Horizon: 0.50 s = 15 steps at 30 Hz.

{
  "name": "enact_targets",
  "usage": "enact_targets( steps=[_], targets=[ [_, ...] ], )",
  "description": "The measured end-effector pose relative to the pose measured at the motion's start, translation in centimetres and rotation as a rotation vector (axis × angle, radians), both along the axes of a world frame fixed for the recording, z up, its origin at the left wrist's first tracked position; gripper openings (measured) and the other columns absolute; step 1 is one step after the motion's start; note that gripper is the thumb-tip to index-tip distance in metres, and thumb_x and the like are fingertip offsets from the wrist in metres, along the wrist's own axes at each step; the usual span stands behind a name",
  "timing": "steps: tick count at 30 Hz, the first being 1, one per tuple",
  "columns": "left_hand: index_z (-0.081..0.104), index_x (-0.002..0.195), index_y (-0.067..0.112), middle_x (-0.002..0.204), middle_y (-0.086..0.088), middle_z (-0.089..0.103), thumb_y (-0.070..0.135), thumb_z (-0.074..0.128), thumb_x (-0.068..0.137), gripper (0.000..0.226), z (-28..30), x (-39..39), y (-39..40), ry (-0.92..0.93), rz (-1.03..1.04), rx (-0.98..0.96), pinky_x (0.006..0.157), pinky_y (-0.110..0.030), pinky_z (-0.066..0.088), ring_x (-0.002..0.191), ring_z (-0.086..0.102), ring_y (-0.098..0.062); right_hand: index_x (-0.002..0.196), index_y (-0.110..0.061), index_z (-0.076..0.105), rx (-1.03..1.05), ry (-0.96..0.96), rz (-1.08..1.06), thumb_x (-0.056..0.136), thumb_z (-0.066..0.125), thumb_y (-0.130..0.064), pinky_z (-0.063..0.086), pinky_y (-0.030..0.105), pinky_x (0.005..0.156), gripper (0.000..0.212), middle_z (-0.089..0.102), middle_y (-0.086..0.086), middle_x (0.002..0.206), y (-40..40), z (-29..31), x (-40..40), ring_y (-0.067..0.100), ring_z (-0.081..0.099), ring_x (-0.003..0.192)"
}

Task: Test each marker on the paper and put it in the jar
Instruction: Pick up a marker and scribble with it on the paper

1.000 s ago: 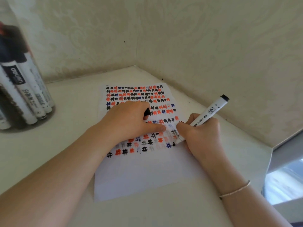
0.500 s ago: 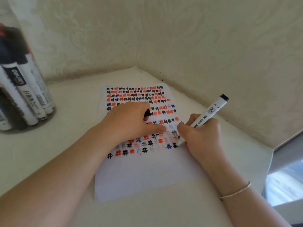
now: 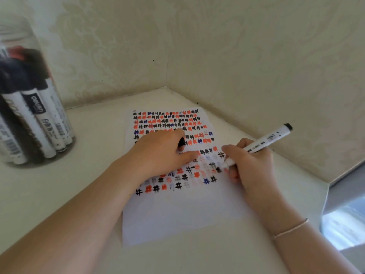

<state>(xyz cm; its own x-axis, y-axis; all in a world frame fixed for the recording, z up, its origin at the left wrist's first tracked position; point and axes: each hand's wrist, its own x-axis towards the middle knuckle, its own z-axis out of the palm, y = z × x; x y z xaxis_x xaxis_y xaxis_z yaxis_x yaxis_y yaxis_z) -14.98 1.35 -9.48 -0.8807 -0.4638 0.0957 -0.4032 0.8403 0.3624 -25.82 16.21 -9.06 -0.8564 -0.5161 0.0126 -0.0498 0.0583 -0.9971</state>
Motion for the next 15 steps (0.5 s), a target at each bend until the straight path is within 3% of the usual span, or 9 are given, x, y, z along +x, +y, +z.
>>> enact_targets(
  steps=[3, 6, 8, 10, 13, 15],
  targets=[
    [0.050, 0.091, 0.020, 0.074, 0.004, 0.055, 0.035, 0.043, 0.098, 0.018, 0.2, 0.2, -0.1, 0.061, -0.049, 0.175, 0.051, -0.023, 0.036, 0.057, 0.045, -0.010, 0.066, -0.008, 0.050, -0.131, -0.091, 0.076, 0.082, 0.071, -0.007, 0.040, 0.022, 0.039, 0.026, 0.050, 0.005, 0.049, -0.3, 2.0, -0.3, 0.014, 0.043, 0.038],
    [0.055, 0.098, 0.019, 0.082, 0.003, 0.061, 0.027, 0.043, 0.100, 0.015, 0.6, 0.5, 0.0, 0.170, -0.089, 0.305, 0.053, -0.020, 0.039, 0.059, 0.048, -0.006, 0.072, -0.008, 0.060, -0.262, -0.179, 0.244, 0.071, 0.074, -0.016, 0.051, 0.023, 0.056, 0.016, 0.061, 0.003, 0.064, -1.2, 3.9, 0.2, 0.013, 0.056, 0.054],
    [0.059, 0.096, 0.024, 0.078, 0.008, 0.060, 0.028, 0.048, 0.098, 0.012, 0.8, 0.5, 0.0, 0.255, -0.113, 0.355, 0.050, -0.012, 0.038, 0.055, 0.048, 0.003, 0.067, -0.007, 0.060, -0.367, -0.241, 0.282, 0.071, 0.071, -0.021, 0.049, 0.026, 0.054, 0.018, 0.061, 0.002, 0.066, -1.9, 4.5, 0.9, 0.015, 0.053, 0.051],
    [0.062, 0.095, 0.026, 0.074, 0.012, 0.059, 0.028, 0.053, 0.095, 0.009, 1.0, 0.4, 0.1, 0.306, -0.133, 0.408, 0.050, -0.010, 0.039, 0.054, 0.049, 0.006, 0.065, -0.005, 0.057, -0.410, -0.219, 0.255, 0.082, 0.064, -0.013, 0.043, 0.027, 0.045, 0.021, 0.056, 0.004, 0.061, -2.4, 4.6, 1.4, 0.017, 0.046, 0.044],
    [0.064, 0.093, 0.027, 0.070, 0.011, 0.059, 0.029, 0.060, 0.092, 0.005, 1.2, 0.3, 0.1, 0.347, -0.146, 0.473, 0.053, -0.019, 0.041, 0.053, 0.049, 0.001, 0.065, -0.006, 0.047, -0.387, -0.133, 0.197, 0.090, 0.053, -0.002, 0.038, 0.027, 0.039, 0.026, 0.053, 0.005, 0.050, -3.0, 4.5, 1.8, 0.019, 0.042, 0.039],
    [0.065, 0.093, 0.027, 0.075, 0.003, 0.064, 0.030, 0.062, 0.091, 0.005, 1.4, 0.2, 0.2, 0.371, -0.155, 0.517, 0.061, -0.034, 0.050, 0.064, 0.059, -0.017, 0.066, -0.008, 0.044, -0.370, -0.108, 0.167, 0.090, 0.053, -0.001, 0.038, 0.026, 0.039, 0.027, 0.053, 0.004, 0.047, -3.2, 4.4, 1.9, 0.017, 0.044, 0.037]
  ],
)
